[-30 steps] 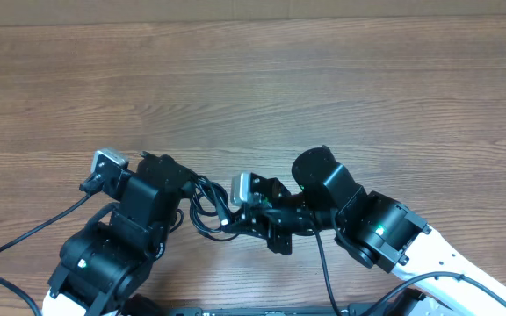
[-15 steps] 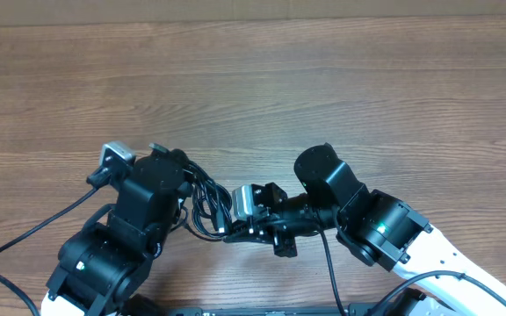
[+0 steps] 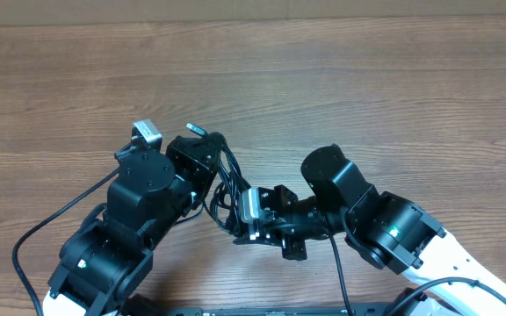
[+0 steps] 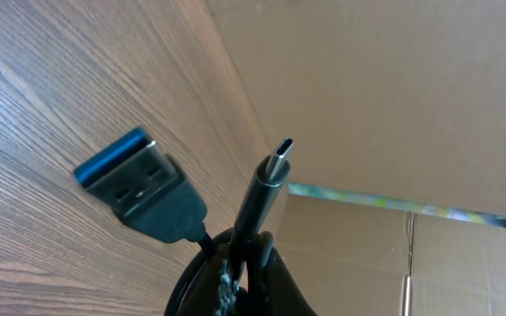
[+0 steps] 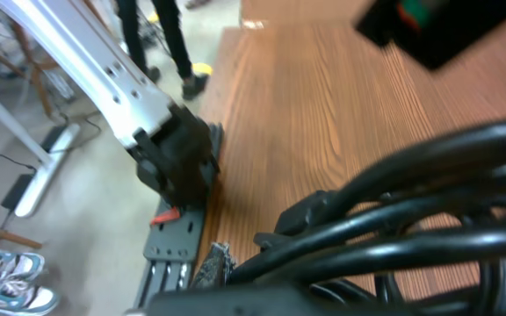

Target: Untangle cables

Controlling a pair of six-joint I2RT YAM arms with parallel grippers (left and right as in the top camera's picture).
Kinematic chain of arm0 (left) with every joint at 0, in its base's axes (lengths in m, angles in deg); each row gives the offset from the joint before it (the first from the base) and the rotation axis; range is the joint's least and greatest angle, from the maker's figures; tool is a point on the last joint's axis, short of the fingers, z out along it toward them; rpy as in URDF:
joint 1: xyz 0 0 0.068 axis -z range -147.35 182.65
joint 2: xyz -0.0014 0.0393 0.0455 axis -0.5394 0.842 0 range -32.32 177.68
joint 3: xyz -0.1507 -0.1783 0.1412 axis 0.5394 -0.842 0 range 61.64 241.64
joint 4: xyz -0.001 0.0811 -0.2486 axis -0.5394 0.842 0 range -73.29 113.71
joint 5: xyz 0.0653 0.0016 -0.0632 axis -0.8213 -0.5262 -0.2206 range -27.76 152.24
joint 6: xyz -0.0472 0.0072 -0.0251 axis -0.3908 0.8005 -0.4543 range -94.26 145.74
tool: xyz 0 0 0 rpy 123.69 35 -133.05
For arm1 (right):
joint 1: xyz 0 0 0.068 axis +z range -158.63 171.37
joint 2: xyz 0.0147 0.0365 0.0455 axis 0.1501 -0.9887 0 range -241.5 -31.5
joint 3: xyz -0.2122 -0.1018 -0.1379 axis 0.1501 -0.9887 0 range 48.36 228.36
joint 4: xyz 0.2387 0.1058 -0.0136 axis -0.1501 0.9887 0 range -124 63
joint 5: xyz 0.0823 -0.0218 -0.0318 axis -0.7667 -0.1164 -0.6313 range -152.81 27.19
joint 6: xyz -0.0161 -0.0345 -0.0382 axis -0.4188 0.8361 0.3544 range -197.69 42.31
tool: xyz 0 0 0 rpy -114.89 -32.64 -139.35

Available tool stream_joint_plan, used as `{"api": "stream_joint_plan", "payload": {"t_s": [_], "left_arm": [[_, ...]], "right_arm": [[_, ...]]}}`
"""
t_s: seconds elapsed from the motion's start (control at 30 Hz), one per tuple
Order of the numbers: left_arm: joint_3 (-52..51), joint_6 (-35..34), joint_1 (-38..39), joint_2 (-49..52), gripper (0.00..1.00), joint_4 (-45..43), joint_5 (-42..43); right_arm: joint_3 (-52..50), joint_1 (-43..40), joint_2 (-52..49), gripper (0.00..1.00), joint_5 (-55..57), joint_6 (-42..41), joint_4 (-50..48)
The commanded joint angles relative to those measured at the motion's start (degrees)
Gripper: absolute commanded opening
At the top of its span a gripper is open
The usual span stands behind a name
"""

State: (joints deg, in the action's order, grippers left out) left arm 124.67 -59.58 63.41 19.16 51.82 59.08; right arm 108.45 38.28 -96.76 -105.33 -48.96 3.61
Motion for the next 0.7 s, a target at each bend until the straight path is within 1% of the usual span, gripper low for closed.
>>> {"api": "stream_joint_plan", "payload": {"t_s": [0.0,0.07,0.1,0.13,0.17,0.2,0.27,0.3,0.33,0.4,0.43,0.5,0.53,0.57,0.67], "left_arm": [[1.2,0.4,-1.6,-1.6,0.04,-3.6,-4.3],[1.2,5.7,-1.6,-3.0,0.04,-3.3,-5.0],[1.2,8.3,-1.6,-3.5,0.04,-2.7,-5.8],[1.2,9.9,-1.6,-4.1,0.04,-2.0,-6.3],[1.2,11.1,-1.6,-4.5,0.04,-1.3,-6.6],[1.2,11.9,-1.6,-4.9,0.04,-0.5,-7.1],[1.2,13.6,-1.6,-5.2,0.04,2.1,-9.9],[1.2,13.6,-1.6,-5.2,0.04,3.2,-10.9],[1.2,13.6,-1.6,-5.2,0.04,4.8,-11.7],[1.2,13.6,-1.6,-5.1,0.04,6.7,-12.7],[1.2,13.6,-1.6,-5.1,0.04,8.0,-13.9],[1.2,13.6,-1.6,-5.1,0.04,10.0,-15.3],[1.2,13.7,-1.6,-5.1,0.04,11.5,-16.2],[1.2,13.8,-1.6,-5.1,0.04,13.6,-17.3],[1.2,13.9,-1.6,-5.1,0.04,16.7,-17.4]], "right_arm": [[-0.9,2.5,0.5,0.05,1.1,-0.9,4.0],[-0.9,2.5,0.5,0.12,12.2,-7.8,3.6],[-0.9,2.5,0.5,0.13,17.7,-11.4,3.5],[-0.9,2.5,0.5,0.17,23.2,-15.4,3.3],[-0.9,2.5,0.5,0.2,25.8,-17.6,3.2],[-0.9,2.5,0.5,0.27,27.5,-19.6,3.2],[-0.9,2.5,0.5,0.5,27.5,-21.4,3.2],[-0.9,2.5,0.5,0.54,27.5,-22.1,3.2],[-0.9,2.5,0.5,0.63,27.5,-23.5,3.2],[-0.9,2.5,0.5,0.68,27.5,-24.5,3.0],[-0.9,2.5,0.5,0.76,27.5,-25.0,2.5],[-0.9,2.5,0.5,0.81,29.3,-29.8,0.6],[-0.9,2.5,0.5,0.85,30.7,-32.0,-0.1],[-0.9,2.5,0.5,1.0,33.3,-36.5,-1.7],[-0.9,2.5,0.5,1.0,33.3,-41.5,-5.7]]}}
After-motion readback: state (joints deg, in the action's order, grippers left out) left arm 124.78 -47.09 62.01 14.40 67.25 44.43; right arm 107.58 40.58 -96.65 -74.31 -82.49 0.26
